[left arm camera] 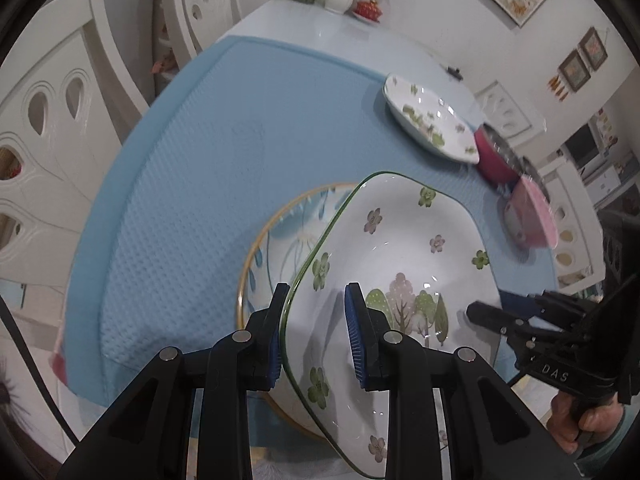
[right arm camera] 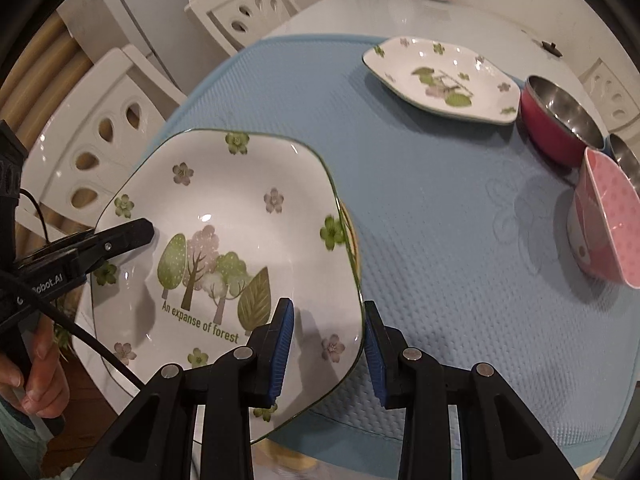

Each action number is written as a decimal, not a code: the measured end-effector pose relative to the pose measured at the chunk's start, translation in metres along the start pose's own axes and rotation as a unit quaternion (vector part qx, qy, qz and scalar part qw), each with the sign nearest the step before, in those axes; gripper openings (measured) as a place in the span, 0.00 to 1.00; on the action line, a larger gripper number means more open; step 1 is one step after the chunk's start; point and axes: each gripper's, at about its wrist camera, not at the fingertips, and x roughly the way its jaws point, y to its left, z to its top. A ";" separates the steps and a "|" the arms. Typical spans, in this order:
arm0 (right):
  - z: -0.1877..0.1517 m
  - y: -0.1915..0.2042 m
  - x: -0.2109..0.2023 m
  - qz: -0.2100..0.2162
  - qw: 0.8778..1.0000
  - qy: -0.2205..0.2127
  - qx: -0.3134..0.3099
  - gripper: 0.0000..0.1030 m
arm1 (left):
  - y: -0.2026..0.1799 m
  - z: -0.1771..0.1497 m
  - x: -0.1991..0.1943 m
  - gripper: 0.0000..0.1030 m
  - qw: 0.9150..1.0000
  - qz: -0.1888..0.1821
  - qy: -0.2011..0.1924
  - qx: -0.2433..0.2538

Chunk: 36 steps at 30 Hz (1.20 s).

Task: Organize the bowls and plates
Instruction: 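Lower the hexagonal plate onto the round plate and open both grippers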

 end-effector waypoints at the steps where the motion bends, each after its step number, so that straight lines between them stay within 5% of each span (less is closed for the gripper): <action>1: -0.002 -0.001 0.002 -0.003 1.000 0.001 -0.001 0.32 | -0.002 -0.003 0.001 0.22 1.000 0.006 -0.001 0.004; 12: -0.003 0.011 0.008 -0.018 0.999 -0.007 -0.036 0.32 | 0.005 0.000 0.009 0.22 0.999 0.034 -0.001 -0.001; 21: 0.000 0.000 -0.001 -0.013 1.000 -0.016 0.002 0.32 | -0.010 0.002 -0.010 0.29 0.991 0.121 -0.002 0.064; 28: -0.007 -0.009 -0.009 -0.006 0.999 -0.013 0.043 0.32 | 0.000 -0.009 0.000 0.29 0.991 0.118 0.030 0.063; 36: 0.000 -0.021 -0.022 0.012 0.997 -0.015 0.081 0.32 | -0.009 0.012 -0.017 0.29 0.992 0.103 -0.007 0.067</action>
